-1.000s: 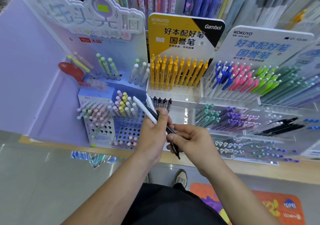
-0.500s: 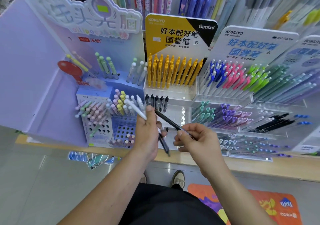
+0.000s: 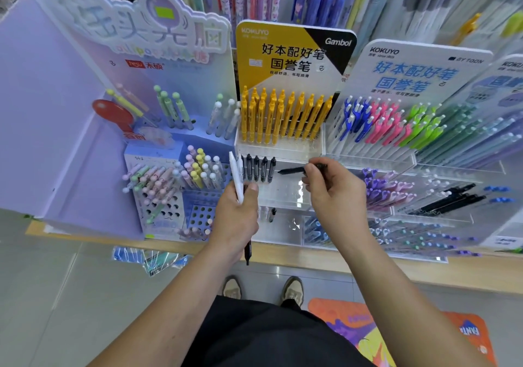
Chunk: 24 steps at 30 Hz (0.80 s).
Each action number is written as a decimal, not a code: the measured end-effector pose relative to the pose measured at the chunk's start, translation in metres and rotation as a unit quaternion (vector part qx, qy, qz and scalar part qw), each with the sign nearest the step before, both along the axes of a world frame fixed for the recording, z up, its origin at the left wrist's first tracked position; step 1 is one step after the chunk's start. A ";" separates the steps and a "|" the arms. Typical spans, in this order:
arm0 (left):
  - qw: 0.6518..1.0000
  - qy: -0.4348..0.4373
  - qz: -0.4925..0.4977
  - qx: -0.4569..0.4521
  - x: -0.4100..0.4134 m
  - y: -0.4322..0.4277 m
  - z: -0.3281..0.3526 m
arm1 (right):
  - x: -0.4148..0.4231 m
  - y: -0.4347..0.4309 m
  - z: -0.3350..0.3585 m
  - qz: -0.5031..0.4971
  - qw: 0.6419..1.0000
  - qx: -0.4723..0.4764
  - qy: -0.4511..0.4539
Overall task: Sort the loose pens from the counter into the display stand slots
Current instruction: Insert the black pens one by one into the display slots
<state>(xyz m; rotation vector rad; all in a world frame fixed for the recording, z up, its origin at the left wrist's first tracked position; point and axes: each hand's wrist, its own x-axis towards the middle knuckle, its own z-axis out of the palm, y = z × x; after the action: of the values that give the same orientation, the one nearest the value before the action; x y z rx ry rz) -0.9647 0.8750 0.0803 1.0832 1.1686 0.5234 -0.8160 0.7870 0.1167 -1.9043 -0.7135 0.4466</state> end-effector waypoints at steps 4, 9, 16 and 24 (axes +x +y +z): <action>0.999 -0.044 0.012 -0.011 -0.001 0.001 0.008 | 0.004 0.019 -0.011 0.022 0.993 -0.053 -0.102; 0.998 -0.057 0.015 0.012 -0.001 0.006 0.015 | 0.003 0.026 -0.014 0.048 0.978 -0.081 -0.187; 0.999 -0.041 -0.001 0.030 -0.002 0.011 0.022 | 0.000 0.037 -0.016 0.107 0.957 -0.142 -0.230; 0.998 -0.064 0.004 0.013 -0.006 0.011 0.023 | 0.009 0.060 -0.029 0.160 0.950 -0.204 -0.175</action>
<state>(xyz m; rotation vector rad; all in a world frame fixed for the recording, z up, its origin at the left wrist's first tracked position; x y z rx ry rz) -0.9703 0.8861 0.1028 1.0513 1.0581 0.6065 -0.8069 0.8472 0.0874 -2.2959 -1.2528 0.4903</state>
